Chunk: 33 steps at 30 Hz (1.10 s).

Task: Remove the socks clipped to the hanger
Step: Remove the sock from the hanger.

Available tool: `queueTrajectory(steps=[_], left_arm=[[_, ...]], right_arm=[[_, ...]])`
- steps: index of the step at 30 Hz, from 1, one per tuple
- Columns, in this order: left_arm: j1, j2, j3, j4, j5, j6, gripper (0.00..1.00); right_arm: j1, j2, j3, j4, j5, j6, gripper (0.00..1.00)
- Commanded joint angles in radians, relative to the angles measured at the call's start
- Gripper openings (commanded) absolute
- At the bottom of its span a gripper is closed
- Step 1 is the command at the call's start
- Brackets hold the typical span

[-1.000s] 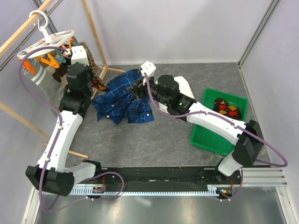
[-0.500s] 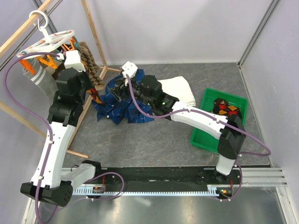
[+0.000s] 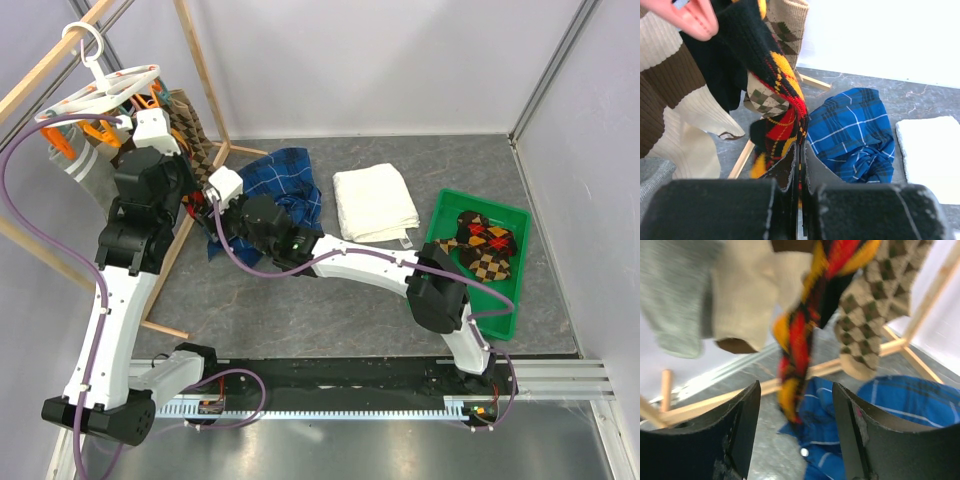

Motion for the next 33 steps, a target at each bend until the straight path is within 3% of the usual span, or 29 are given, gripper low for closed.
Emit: queueTrajectory(steps=[1,3,9,10,13,15,16,19,23,33], left_arm=[[0.005,-0.005,0.045,-0.002,0.009,-0.034,0.02],[0.005,-0.012,0.042,-0.003,0.012,-0.036,0.02],[0.005,-0.022,0.03,-0.013,0.013,-0.05,0.02],[0.005,-0.025,0.026,-0.014,0.013,-0.056,0.02],[0.005,-0.028,0.03,-0.02,0.025,-0.063,0.02],[0.005,-0.022,0.058,-0.031,0.056,-0.057,0.13],[0.005,-0.019,0.076,-0.051,0.074,-0.051,0.31],[0.003,-0.004,0.163,-0.103,0.095,-0.05,0.55],[0.003,0.004,0.257,-0.123,0.093,-0.07,0.64],[0.003,0.089,0.42,-0.149,0.121,-0.122,0.64]], right_arm=[[-0.01,0.016,0.055,0.064,0.113,-0.058,0.66],[-0.011,0.026,0.053,0.069,0.096,-0.061,0.64],[-0.01,0.046,0.055,0.087,0.039,-0.046,0.42],[-0.01,0.046,0.058,0.085,0.041,-0.043,0.25],[-0.01,0.04,0.067,0.064,0.041,-0.032,0.0],[-0.01,0.017,0.062,0.055,0.032,-0.021,0.0],[-0.01,0.008,0.059,0.05,0.015,-0.007,0.0],[-0.01,-0.03,0.036,0.052,-0.008,0.014,0.0],[-0.006,-0.043,0.035,0.04,-0.047,0.023,0.0],[-0.003,-0.003,0.068,0.013,-0.06,0.011,0.0]])
